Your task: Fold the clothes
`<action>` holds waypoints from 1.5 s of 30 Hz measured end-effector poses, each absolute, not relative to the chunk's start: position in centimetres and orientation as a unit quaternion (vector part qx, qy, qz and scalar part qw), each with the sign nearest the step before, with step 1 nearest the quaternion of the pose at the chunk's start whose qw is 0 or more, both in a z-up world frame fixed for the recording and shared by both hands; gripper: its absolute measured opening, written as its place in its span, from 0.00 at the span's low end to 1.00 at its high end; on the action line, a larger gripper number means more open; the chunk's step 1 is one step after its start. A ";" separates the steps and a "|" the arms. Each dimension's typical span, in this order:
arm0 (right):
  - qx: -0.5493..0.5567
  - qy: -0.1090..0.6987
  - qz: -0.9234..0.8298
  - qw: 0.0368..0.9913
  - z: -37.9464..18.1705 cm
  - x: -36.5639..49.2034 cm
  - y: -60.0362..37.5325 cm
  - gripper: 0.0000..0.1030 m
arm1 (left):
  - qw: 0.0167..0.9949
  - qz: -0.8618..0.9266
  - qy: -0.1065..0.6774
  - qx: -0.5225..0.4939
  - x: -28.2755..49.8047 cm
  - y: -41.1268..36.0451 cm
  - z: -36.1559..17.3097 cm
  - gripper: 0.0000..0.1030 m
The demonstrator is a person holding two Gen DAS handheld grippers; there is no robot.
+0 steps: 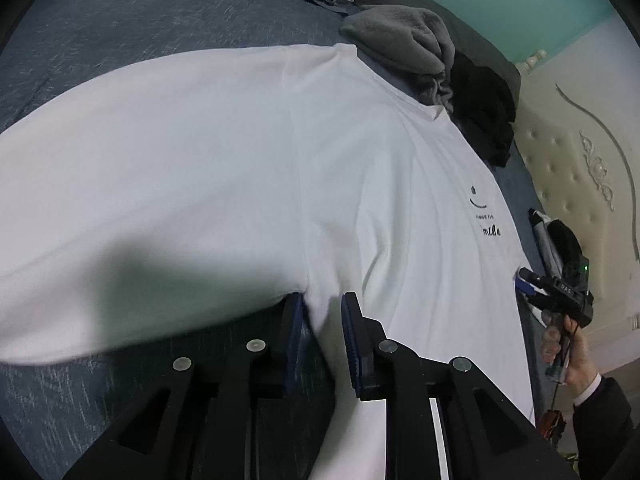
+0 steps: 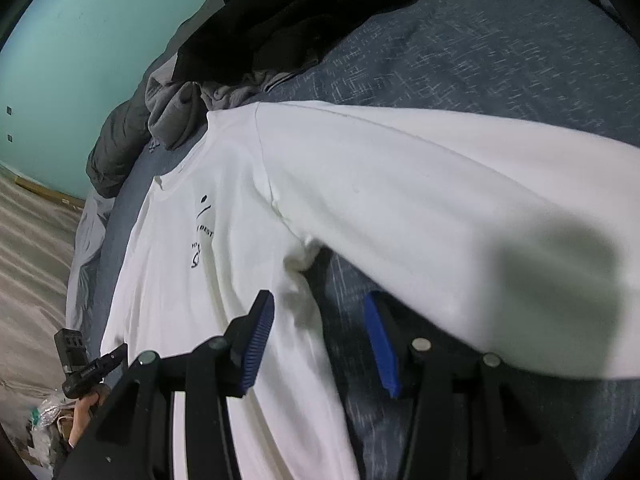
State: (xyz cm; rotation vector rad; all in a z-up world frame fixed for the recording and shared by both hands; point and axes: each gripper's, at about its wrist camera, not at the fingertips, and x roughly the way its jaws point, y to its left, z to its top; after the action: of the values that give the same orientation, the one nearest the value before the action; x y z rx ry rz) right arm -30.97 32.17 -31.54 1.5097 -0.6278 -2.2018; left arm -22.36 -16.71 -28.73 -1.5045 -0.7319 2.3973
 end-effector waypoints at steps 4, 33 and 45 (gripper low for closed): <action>0.534 -0.236 -0.787 0.199 -32.2 -31.5 32.1 0.46 | 0.104 0.819 -0.246 -0.509 -23.1 -16.7 -29.0 0.13; 0.489 -0.244 -0.822 0.161 -31.4 -33.3 34.4 0.02 | 0.021 0.843 -0.204 -0.497 -26.4 -21.9 -27.3 0.04; 0.475 -0.291 -0.816 0.156 -30.2 -32.3 37.6 0.24 | 0.028 0.860 -0.166 -0.481 -24.2 -20.7 -24.4 0.08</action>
State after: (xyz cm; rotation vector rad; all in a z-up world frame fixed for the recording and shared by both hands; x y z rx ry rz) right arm -32.34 37.57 -30.15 1.3597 -0.8345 -2.3362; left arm -24.22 -20.74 -24.40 -1.4859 -0.5130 2.6556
